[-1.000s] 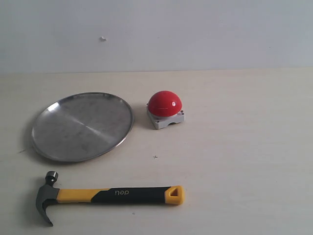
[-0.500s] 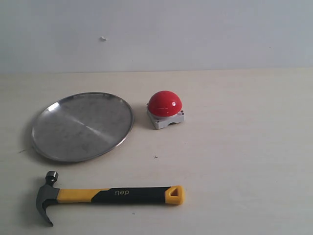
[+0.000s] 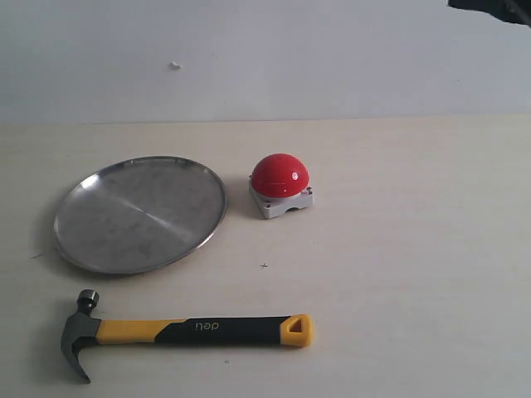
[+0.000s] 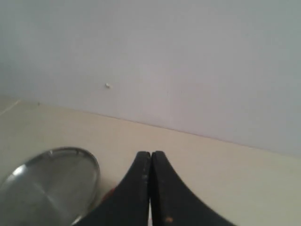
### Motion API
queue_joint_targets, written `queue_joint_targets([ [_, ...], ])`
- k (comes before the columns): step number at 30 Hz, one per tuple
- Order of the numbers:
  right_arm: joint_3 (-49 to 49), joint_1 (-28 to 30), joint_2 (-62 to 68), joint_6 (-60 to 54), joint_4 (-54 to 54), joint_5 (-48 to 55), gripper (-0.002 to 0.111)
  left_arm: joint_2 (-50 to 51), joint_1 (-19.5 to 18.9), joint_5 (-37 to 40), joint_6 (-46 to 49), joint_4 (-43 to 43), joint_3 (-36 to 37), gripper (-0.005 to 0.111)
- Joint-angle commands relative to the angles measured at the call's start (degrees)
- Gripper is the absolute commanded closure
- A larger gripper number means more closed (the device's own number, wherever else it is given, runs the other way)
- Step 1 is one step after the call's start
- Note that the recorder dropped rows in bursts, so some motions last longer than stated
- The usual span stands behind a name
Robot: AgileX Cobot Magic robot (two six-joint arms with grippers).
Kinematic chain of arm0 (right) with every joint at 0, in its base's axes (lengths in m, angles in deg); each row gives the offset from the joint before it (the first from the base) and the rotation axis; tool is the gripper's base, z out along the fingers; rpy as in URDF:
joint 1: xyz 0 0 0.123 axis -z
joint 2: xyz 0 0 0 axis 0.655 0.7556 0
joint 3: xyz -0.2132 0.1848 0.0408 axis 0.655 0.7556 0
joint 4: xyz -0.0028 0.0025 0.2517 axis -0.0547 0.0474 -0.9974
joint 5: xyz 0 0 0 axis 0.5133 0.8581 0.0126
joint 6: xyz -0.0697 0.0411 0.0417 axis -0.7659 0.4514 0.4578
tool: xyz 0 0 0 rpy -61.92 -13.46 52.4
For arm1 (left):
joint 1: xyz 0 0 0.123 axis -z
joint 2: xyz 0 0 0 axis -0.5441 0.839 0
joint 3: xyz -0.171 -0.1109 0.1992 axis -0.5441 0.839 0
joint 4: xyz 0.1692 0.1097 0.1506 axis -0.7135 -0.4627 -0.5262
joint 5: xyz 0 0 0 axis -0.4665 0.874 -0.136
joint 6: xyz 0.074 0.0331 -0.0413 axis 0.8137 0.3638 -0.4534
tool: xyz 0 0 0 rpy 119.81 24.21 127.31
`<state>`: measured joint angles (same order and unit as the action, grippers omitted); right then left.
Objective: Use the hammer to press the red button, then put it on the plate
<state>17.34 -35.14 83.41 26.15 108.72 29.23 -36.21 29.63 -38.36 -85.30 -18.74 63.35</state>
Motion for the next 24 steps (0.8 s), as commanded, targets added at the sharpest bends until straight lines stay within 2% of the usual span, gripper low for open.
queue_joint_targets([
  [1, -1.76, 0.24, 4.05, -26.96, 1.28, -0.05, 0.107, -0.34, -0.17, -0.26, 0.19, -0.23, -0.04, 0.107],
  [3, -0.61, 0.24, 4.16, -38.71, 1.28, 7.11, 0.104, -0.34, -0.17, -0.26, 0.19, -0.23, -0.04, 0.107],
  [8, 3.69, 0.24, 4.32, -54.01, 1.28, 45.17, 0.098, -0.34, -0.17, -0.26, 0.19, -0.23, -0.04, 0.107],
  [11, 5.27, 0.24, 4.73, -65.41, -1.03, 60.65, 0.098, -0.34, -0.17, -0.26, 0.19, -0.23, -0.04, 0.107],
  [14, 5.16, 0.24, 4.89, -78.47, -16.72, 64.84, 0.100, -0.34, -0.17, -0.26, 0.19, -0.23, -0.04, 0.107],
  [18, 3.10, -1.69, 4.89, -104.69, -45.09, 67.83, 0.104, -0.34, -0.17, -0.26, 0.19, -0.23, -0.04, 0.107],
  [22, -1.44, -6.54, 5.11, -134.33, -77.99, 79.63, 0.106, -0.34, -0.17, -0.26, 0.19, -0.23, -0.04, 0.107],
  [24, -4.16, -10.33, 5.45, -146.26, -89.45, 87.39, 0.106, -0.34, -0.17, -0.26, 0.19, -0.23, -0.04, 0.107],
])
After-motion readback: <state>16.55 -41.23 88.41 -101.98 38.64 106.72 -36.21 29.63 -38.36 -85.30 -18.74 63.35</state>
